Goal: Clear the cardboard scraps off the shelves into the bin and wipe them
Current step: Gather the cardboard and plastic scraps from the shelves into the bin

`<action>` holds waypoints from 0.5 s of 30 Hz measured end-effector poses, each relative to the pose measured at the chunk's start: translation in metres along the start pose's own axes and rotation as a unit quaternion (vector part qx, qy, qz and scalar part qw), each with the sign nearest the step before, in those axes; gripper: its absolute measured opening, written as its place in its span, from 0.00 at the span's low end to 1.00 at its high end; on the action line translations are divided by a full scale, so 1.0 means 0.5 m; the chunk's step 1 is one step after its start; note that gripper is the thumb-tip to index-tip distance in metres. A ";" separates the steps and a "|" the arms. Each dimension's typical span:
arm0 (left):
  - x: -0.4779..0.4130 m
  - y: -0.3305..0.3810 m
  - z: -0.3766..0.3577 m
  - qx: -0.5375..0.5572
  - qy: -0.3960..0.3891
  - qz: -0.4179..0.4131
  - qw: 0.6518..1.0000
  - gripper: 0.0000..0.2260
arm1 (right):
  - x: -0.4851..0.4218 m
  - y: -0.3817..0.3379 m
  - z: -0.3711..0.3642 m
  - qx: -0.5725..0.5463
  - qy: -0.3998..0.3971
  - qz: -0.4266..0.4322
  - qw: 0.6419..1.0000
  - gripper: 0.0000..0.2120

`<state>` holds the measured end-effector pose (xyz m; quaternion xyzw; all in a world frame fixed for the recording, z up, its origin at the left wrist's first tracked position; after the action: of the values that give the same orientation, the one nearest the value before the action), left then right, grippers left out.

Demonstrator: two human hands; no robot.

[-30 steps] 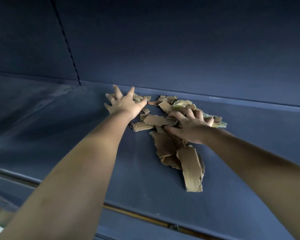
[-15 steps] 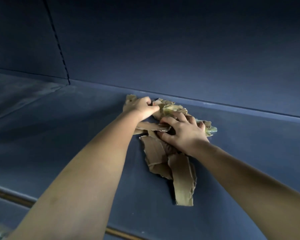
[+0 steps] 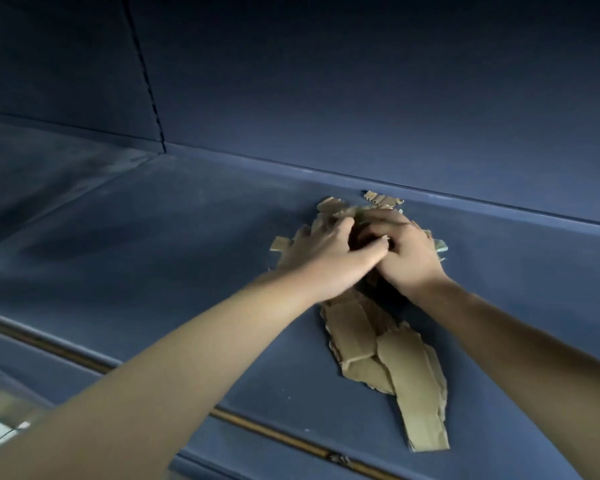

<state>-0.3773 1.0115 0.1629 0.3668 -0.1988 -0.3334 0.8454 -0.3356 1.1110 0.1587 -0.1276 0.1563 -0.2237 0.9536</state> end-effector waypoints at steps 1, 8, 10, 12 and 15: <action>0.019 0.005 -0.008 -0.002 -0.007 -0.004 1.000 0.30 | -0.003 0.003 -0.002 -0.006 -0.008 0.001 1.000 0.25; 0.148 0.047 -0.046 -0.071 -0.020 -0.091 0.993 0.45 | 0.000 -0.002 -0.008 -0.046 -0.074 0.012 0.996 0.15; 0.172 0.030 -0.076 -0.096 -0.039 -0.088 0.991 0.49 | 0.000 -0.007 -0.005 -0.107 -0.117 0.020 0.987 0.15; 0.184 0.014 -0.108 -0.178 0.040 -0.099 0.978 0.38 | 0.001 -0.018 0.016 -0.174 -0.167 0.033 0.970 0.23; 0.181 -0.028 -0.128 -0.198 0.017 -0.005 0.980 0.28 | -0.011 -0.015 0.047 -0.213 -0.201 0.025 0.956 0.23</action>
<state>-0.2828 0.9713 0.1189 0.1984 -0.1128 -0.3643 0.9029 -0.3348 1.1111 0.1838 -0.3660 0.0084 -0.1311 0.9213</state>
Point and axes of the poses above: each hand's wrist, its own x-axis away from the middle knuckle, its own z-axis out of the back of the hand, y = z × x, the point moved 7 cm from there along -x, towards the middle knuckle, and after that the axes turned 15 degrees about x, right-handed, at the moved point
